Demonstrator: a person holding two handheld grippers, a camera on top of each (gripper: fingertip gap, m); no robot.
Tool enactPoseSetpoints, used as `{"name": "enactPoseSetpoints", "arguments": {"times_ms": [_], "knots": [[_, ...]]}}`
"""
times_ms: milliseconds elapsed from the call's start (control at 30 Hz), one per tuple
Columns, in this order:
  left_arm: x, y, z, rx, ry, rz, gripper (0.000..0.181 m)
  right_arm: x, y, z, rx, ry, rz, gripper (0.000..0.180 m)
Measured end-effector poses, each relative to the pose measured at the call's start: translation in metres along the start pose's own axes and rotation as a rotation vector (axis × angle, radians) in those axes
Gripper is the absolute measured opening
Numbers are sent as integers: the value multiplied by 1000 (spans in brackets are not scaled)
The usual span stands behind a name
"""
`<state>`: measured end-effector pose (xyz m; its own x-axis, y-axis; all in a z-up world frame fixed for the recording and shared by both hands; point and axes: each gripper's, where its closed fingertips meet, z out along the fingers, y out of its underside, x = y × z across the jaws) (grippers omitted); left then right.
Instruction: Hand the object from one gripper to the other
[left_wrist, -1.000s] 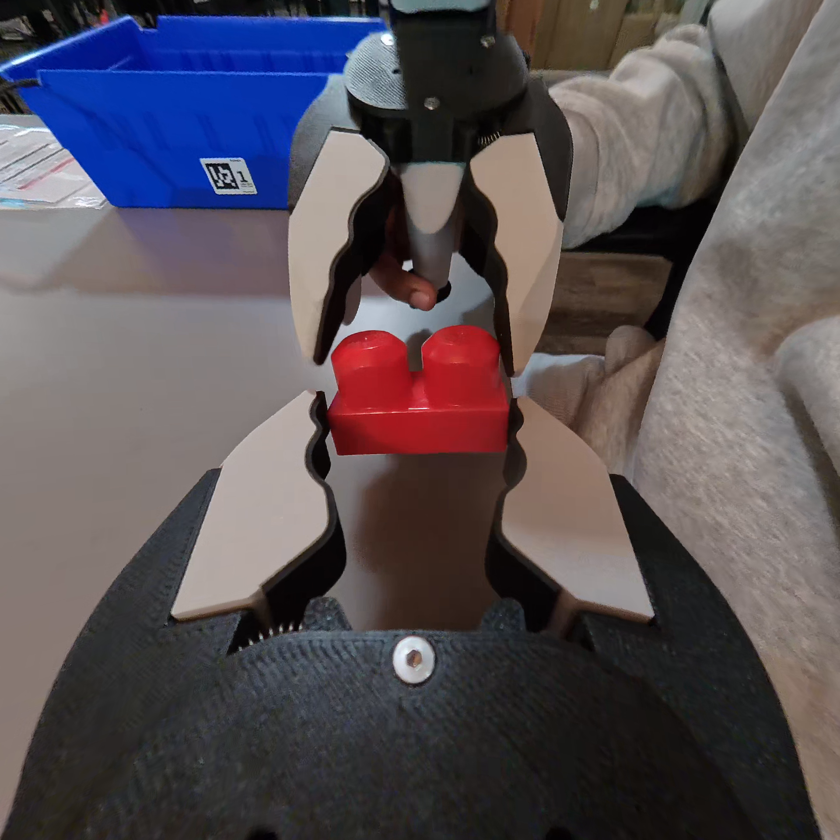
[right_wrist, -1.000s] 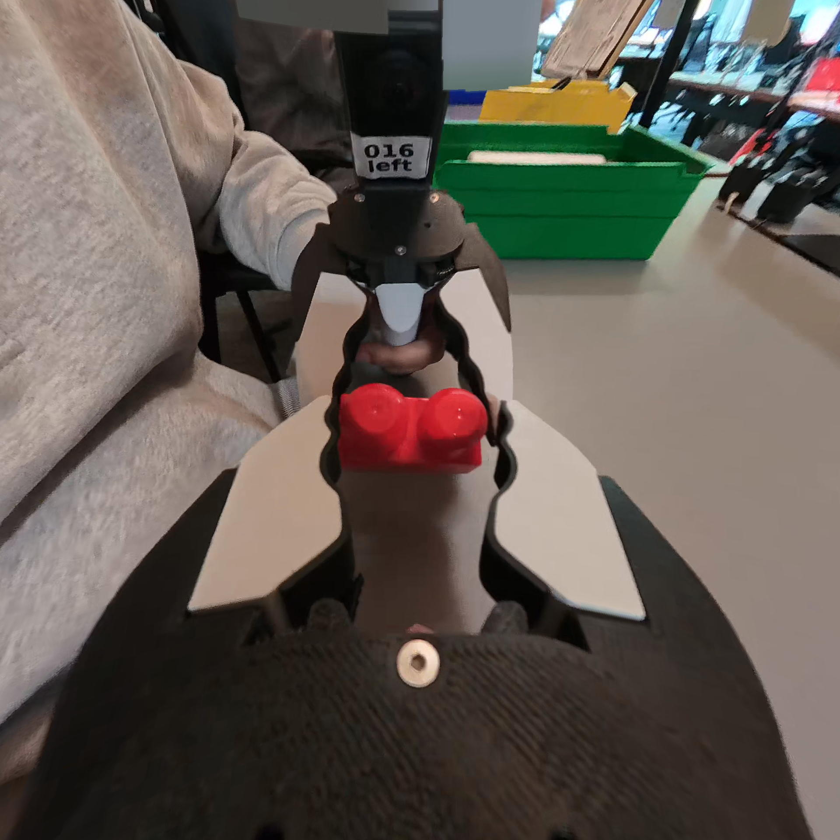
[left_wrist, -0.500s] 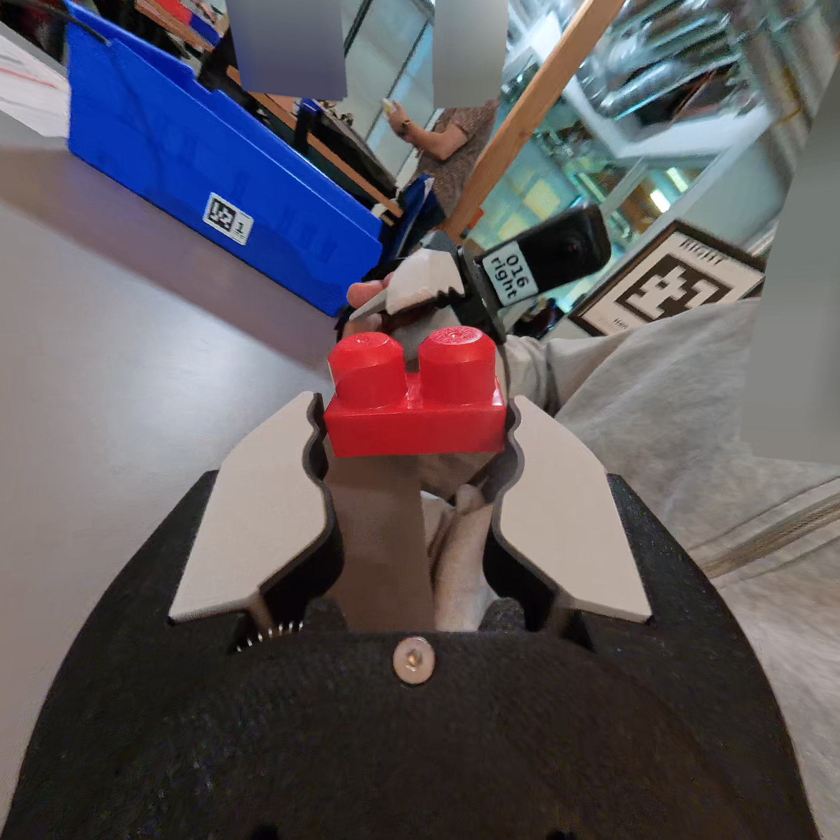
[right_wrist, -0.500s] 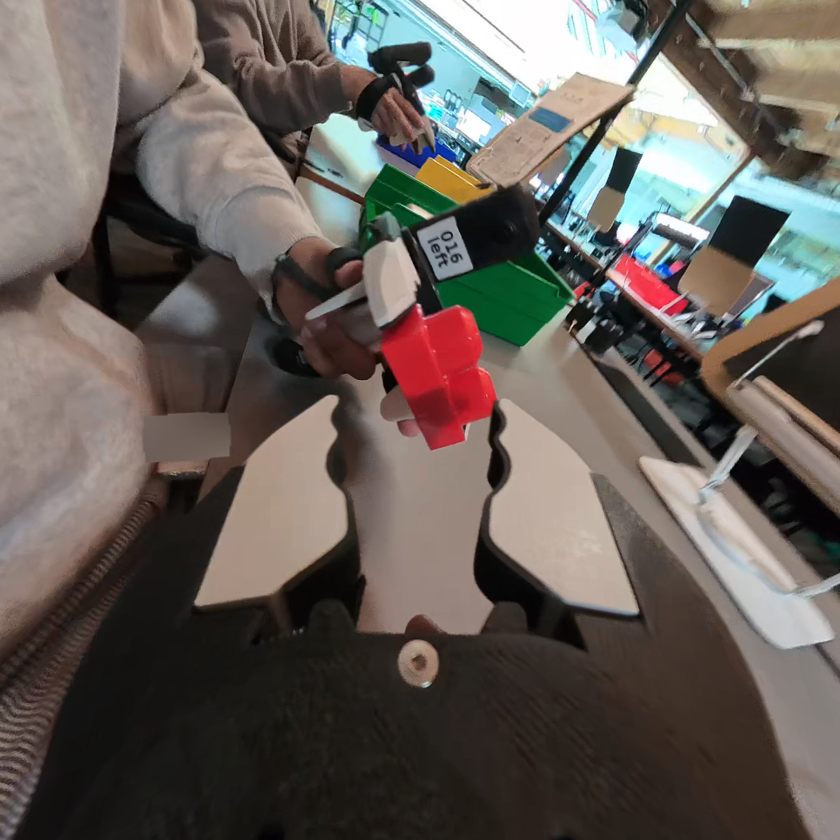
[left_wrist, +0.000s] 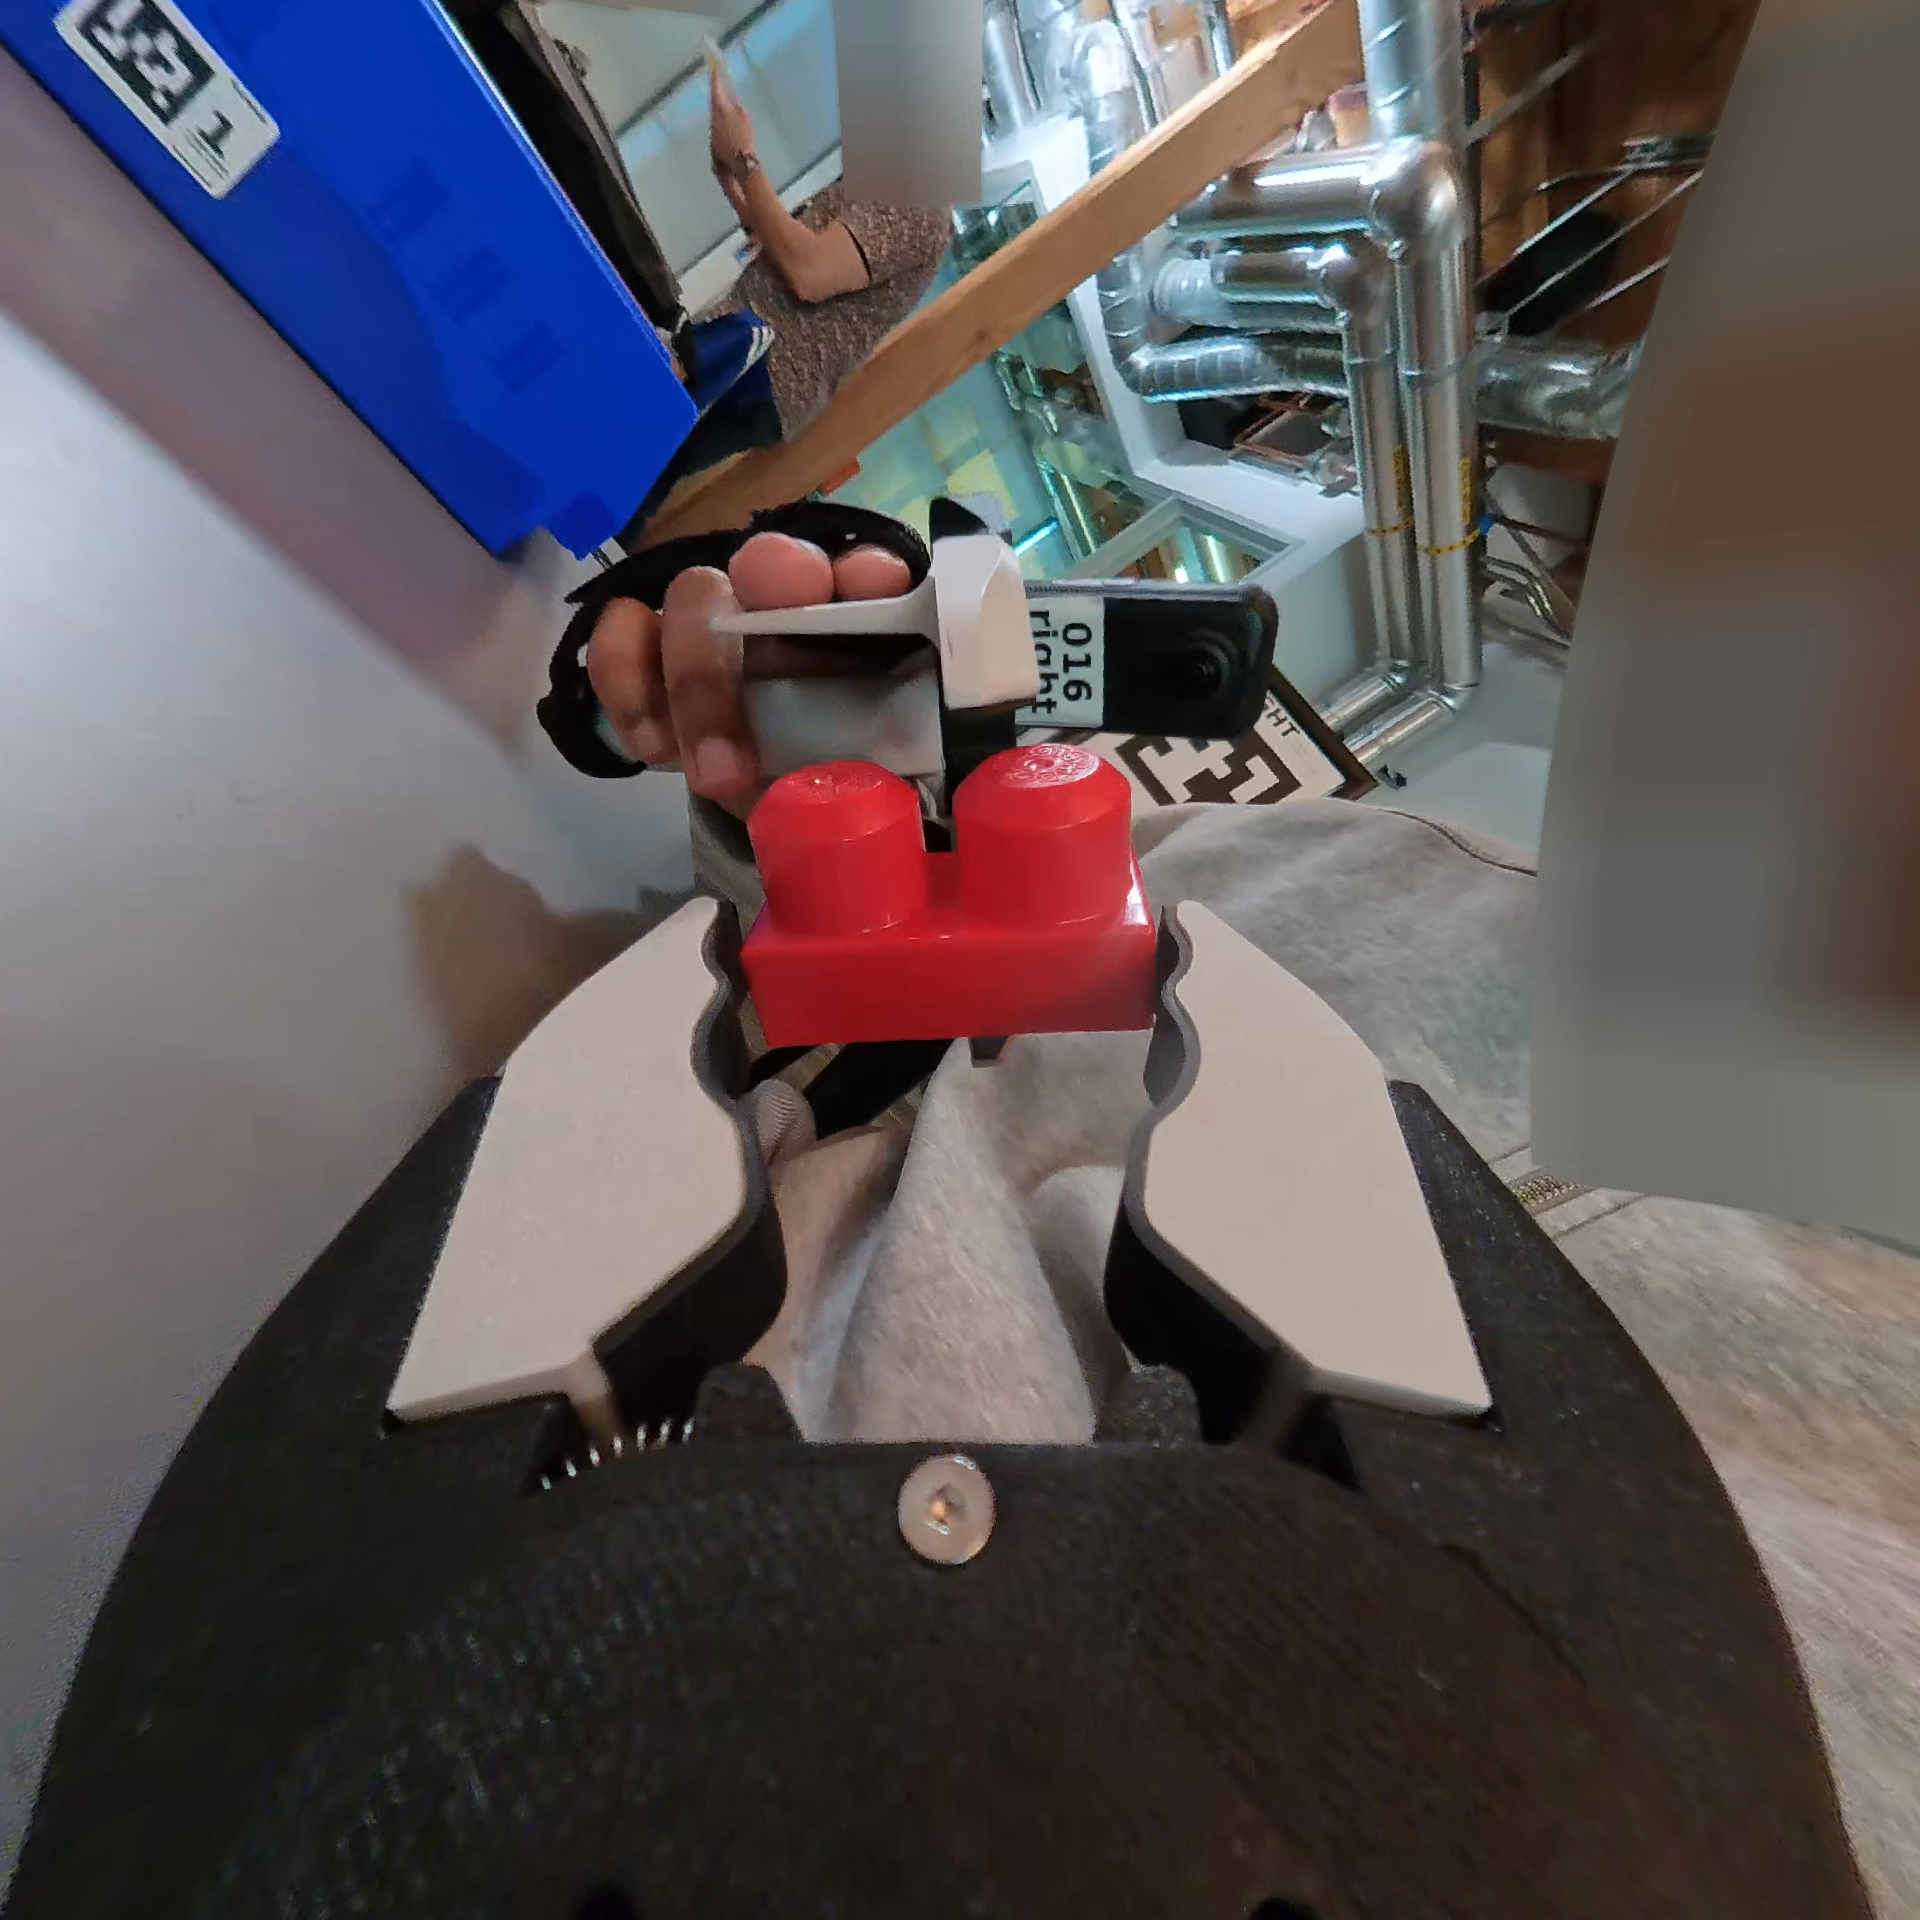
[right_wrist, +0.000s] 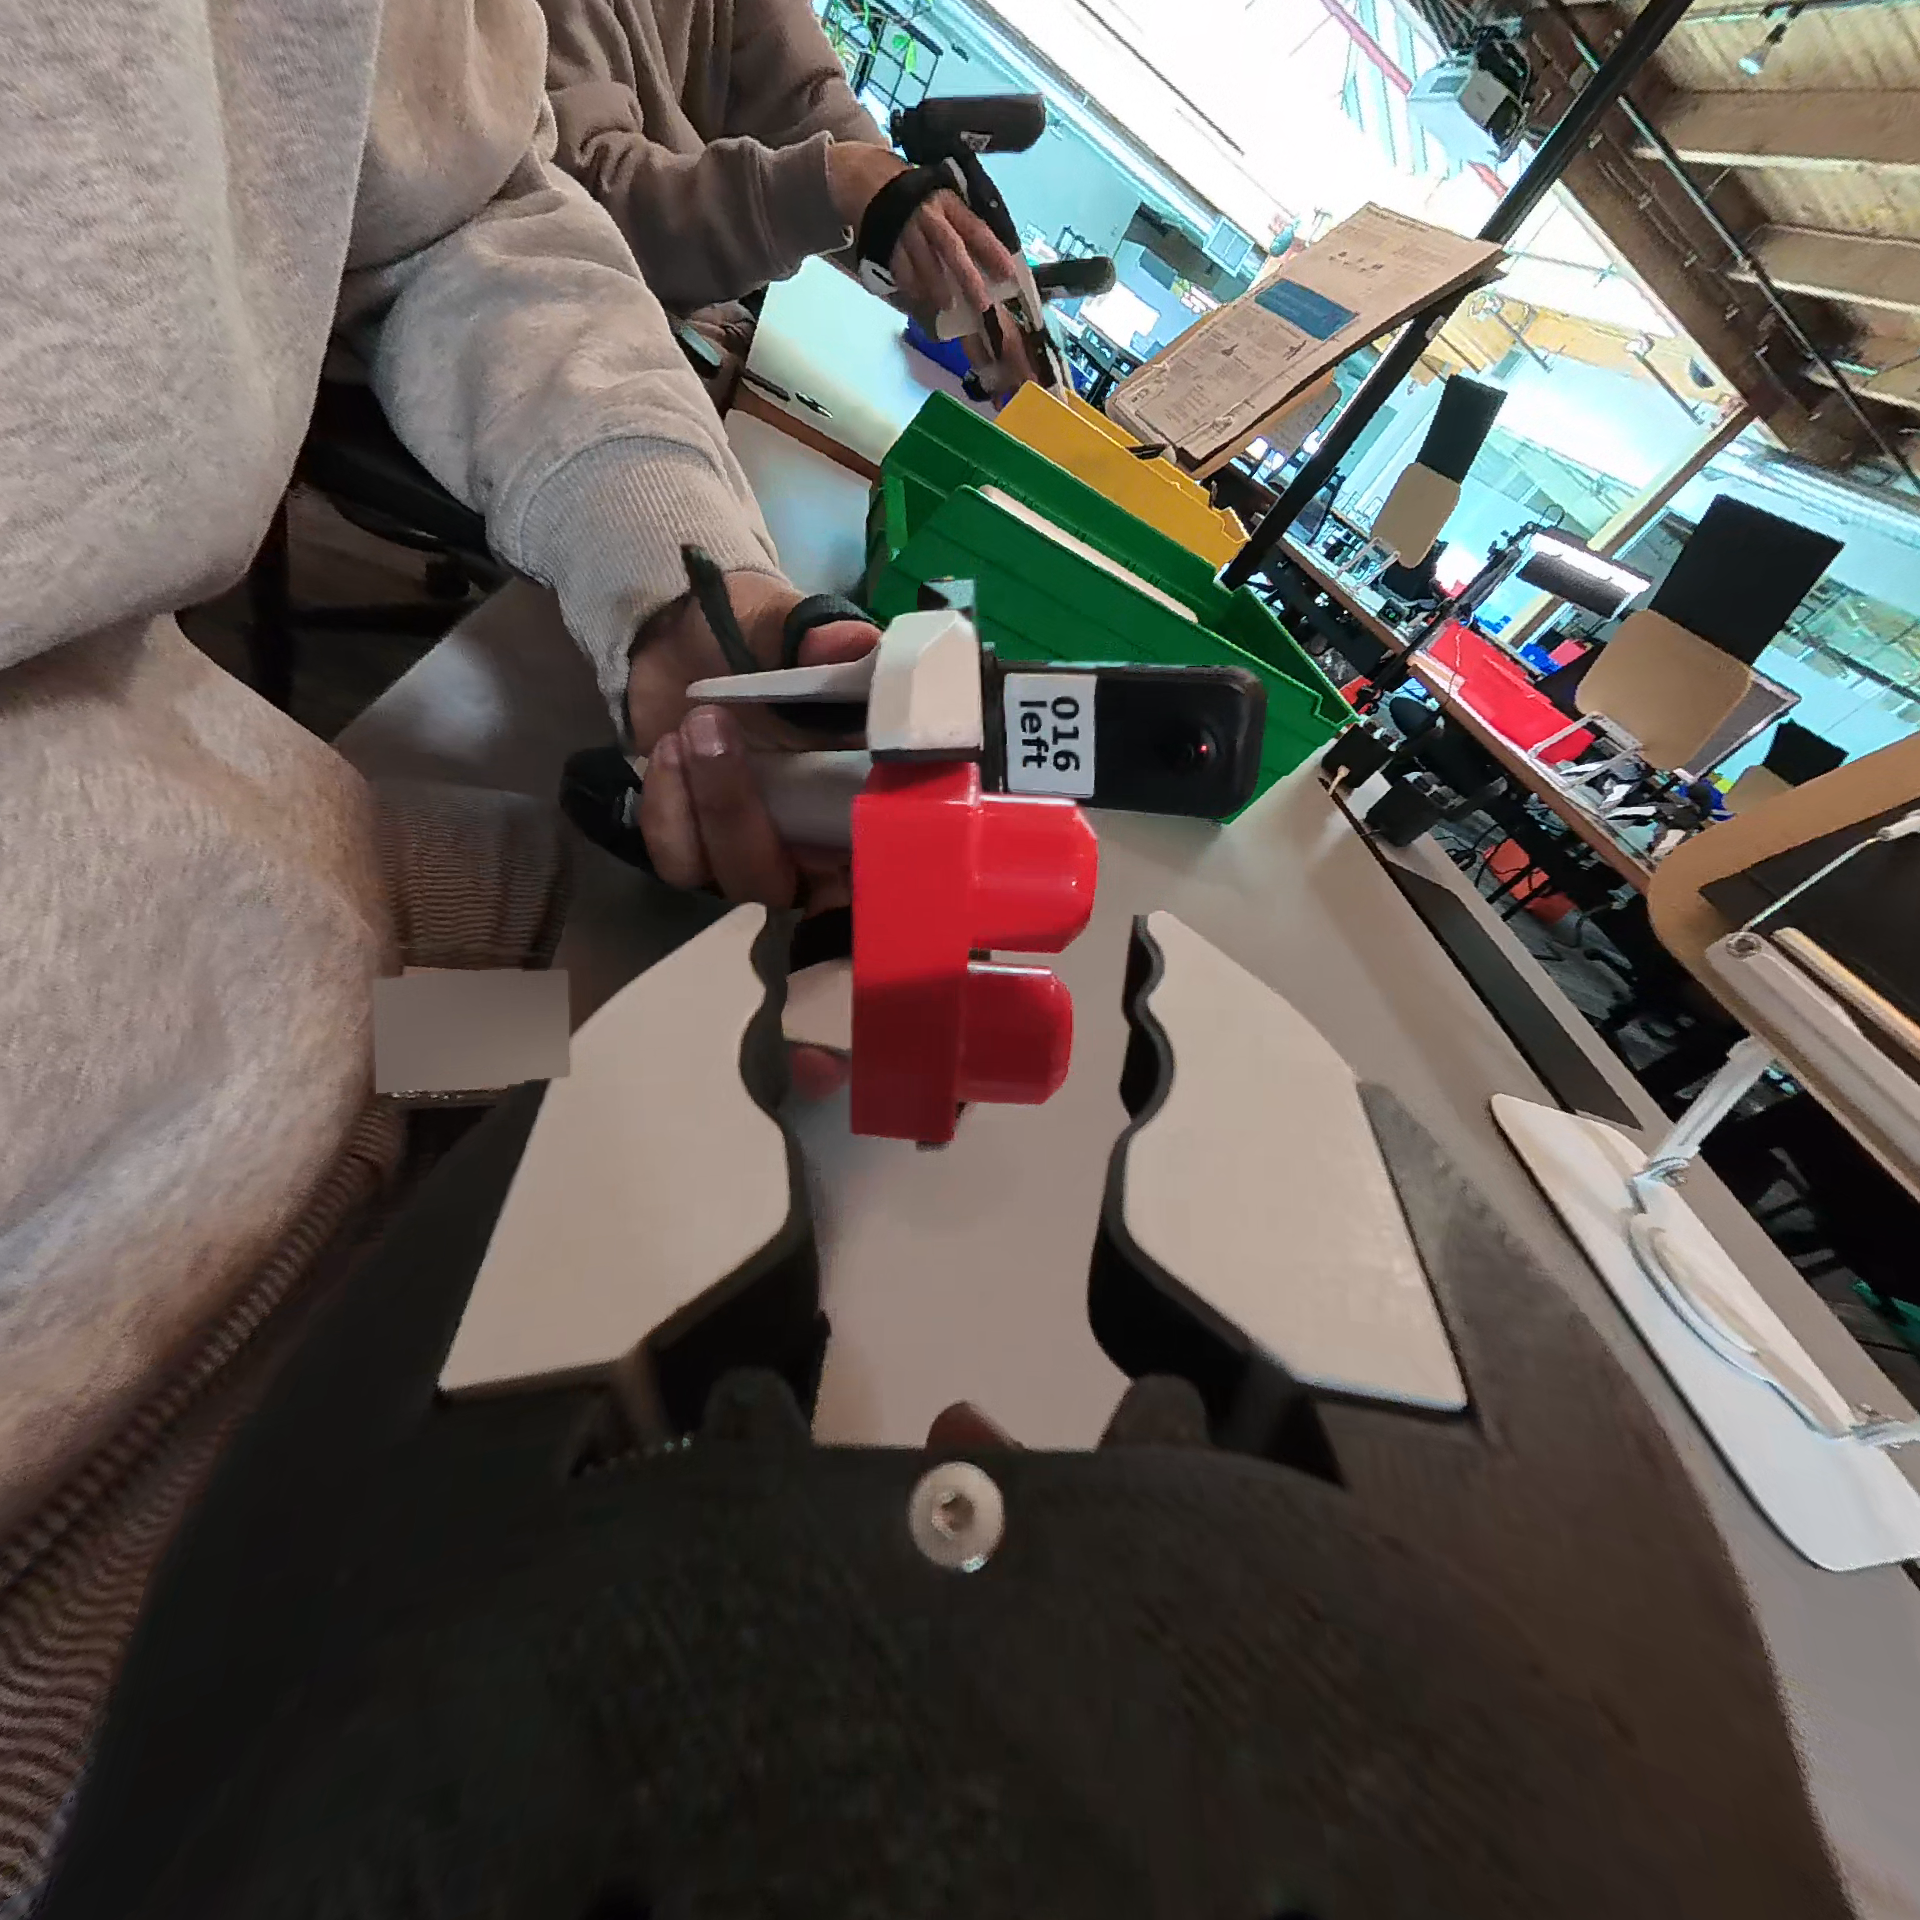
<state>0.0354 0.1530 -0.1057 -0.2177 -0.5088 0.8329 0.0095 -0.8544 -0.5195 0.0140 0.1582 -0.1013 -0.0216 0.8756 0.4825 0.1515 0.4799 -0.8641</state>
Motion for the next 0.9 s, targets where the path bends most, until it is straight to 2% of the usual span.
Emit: {"name": "enactPoseSetpoints", "arguments": {"times_ms": [333, 667, 900], "knots": [[-1, 9, 5, -38, 20, -56, 76, 0, -5, -2, 47, -34, 106, 59], [-6, 11, 8, -25, 11, -107, 76, -7, 0, 4, -1, -55, 103, 48], [-9, 10, 9, 4, 7, -162, 76, -6, 3, 7, -23, -44, 161, 49]]}}
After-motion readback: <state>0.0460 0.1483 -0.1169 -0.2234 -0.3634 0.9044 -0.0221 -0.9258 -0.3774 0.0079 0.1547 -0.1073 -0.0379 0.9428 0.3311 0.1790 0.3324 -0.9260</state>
